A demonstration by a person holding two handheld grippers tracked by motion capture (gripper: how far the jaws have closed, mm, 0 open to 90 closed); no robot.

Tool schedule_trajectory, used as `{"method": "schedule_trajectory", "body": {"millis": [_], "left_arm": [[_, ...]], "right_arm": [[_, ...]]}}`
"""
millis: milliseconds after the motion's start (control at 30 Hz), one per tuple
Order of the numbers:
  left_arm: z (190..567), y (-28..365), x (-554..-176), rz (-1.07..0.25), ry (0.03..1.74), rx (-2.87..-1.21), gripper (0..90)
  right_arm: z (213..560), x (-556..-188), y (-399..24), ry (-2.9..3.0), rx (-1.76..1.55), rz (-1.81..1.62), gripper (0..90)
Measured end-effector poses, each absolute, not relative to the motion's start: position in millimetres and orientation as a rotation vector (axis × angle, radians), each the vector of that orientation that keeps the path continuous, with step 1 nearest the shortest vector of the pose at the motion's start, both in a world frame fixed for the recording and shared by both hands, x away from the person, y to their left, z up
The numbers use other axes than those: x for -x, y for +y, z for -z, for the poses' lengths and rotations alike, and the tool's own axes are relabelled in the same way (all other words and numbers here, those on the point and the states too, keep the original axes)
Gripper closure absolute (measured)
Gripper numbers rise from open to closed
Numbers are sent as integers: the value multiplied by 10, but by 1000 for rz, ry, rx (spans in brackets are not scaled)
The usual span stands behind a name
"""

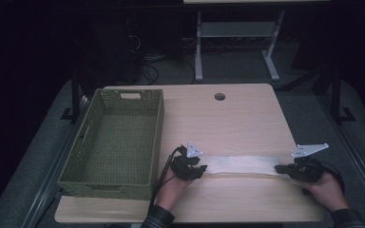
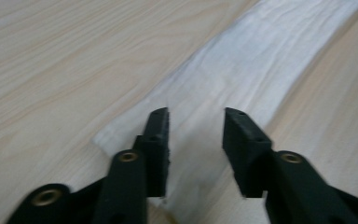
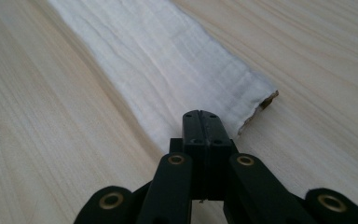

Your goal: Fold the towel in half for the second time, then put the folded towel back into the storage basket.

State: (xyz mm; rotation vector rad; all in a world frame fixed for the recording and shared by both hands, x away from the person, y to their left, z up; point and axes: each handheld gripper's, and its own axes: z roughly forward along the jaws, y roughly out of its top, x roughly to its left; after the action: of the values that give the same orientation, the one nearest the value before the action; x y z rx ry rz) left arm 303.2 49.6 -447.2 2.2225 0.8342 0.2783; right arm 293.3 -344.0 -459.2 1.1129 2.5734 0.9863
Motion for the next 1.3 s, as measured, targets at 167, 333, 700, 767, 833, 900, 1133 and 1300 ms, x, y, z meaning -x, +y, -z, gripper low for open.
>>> {"method": "schedule_trajectory", "body": {"millis": [167, 333, 700, 767, 833, 900, 1133, 1300], "left_arm": [[4425, 530, -3069, -227, 787, -2210, 405], [4426, 534, -3050, -215, 748, -2221, 333], [4434, 582, -2982, -225, 737, -2196, 267], [4441, 578, -2976, -229, 736, -2197, 261], [4446, 566, -2965, -227, 736, -2196, 258], [4448, 562, -2964, -229, 732, -2199, 256], [4444, 563, -2966, -223, 740, -2187, 253], [4438, 577, -2973, -218, 743, -2182, 251]], "right_arm": [[4577, -2936, -3409, 2564, -1133, -958, 897], [4572, -2977, -3397, 2554, -1153, -940, 897], [4563, -3210, -3366, 2510, -1215, -895, 897], [4563, -3255, -3365, 2510, -1216, -891, 897], [4563, -3310, -3355, 2508, -1218, -890, 897], [4564, -3336, -3348, 2506, -1226, -890, 897], [4579, -3577, -3282, 2507, -1229, -901, 897], [4587, -3794, -3168, 2515, -1202, -903, 897]]}}
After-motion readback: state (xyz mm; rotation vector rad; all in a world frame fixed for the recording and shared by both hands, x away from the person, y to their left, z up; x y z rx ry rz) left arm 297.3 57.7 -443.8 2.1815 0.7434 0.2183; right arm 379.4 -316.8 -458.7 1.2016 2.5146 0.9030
